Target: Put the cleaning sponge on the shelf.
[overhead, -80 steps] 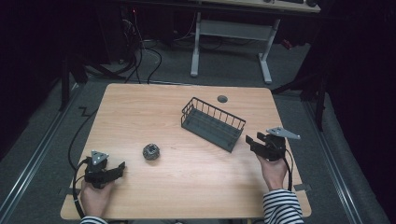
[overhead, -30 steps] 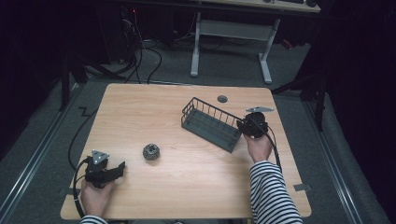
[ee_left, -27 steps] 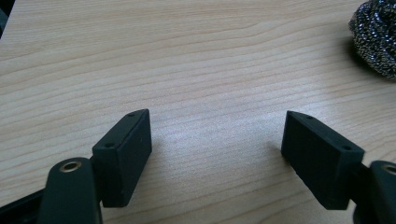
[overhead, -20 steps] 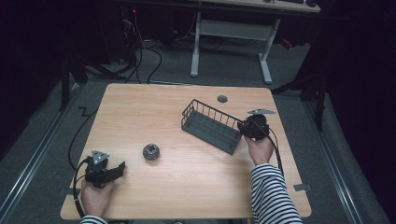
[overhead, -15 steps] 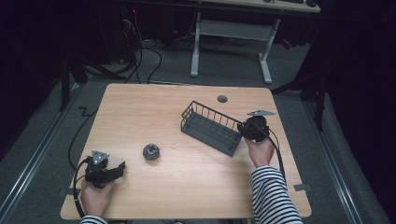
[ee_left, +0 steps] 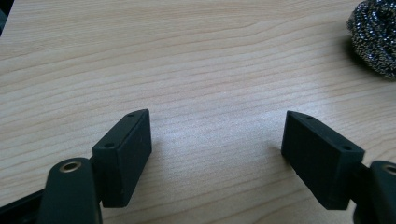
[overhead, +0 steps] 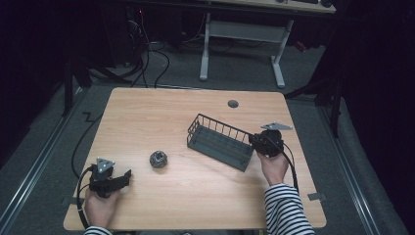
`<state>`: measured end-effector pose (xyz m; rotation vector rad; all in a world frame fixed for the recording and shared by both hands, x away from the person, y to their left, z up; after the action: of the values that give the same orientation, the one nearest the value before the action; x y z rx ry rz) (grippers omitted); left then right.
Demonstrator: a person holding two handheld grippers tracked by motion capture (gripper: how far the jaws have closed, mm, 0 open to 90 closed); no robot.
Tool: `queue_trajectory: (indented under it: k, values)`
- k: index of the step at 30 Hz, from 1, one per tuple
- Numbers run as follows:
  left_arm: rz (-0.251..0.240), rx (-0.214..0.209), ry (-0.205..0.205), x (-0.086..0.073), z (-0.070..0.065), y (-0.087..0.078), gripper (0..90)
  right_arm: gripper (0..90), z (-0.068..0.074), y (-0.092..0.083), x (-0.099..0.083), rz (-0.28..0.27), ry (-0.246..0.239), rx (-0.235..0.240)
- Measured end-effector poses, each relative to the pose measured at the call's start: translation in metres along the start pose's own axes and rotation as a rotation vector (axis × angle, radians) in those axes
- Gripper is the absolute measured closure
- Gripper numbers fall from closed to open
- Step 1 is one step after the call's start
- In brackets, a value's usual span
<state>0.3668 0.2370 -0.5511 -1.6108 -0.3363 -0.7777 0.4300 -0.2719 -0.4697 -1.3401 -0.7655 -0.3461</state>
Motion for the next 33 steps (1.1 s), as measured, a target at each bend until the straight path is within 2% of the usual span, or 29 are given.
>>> queue_trajectory:
  k: [12,22,26,28,30,33]
  values:
    - [-0.002,0.000,0.000,0.001,0.000,0.001,24.8,68.8,0.007,-0.020,-0.022,-0.006,-0.006,0.006]
    - [-0.002,0.001,-0.001,0.001,0.000,0.001,24.8,68.6,0.017,-0.035,-0.044,-0.041,0.008,0.036]
    - [-0.002,0.002,-0.002,0.001,0.000,0.001,24.9,68.1,0.019,-0.038,-0.050,-0.065,-0.001,0.053]
    - [-0.003,0.003,-0.003,0.001,0.000,0.001,24.9,63.5,0.020,-0.036,-0.053,-0.048,-0.006,0.068]
    - [-0.002,0.003,-0.002,0.001,0.000,0.001,24.9,57.0,0.021,-0.036,-0.054,-0.045,-0.008,0.056]
    - [-0.002,0.002,-0.002,0.001,0.000,0.001,24.9,50.2,0.020,-0.042,-0.056,-0.078,0.002,0.055]
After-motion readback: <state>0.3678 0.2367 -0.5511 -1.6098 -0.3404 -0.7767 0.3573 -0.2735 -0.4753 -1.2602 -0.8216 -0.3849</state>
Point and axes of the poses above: each handheld gripper's, and its own axes: y roughly forward along the jaws, x roughly out of its top, z roughly to its left, the point moved 2 cm from there along y, roughly forward along the jaws, and after that the axes turned 7 degrees about z, right-handed, at the moved point
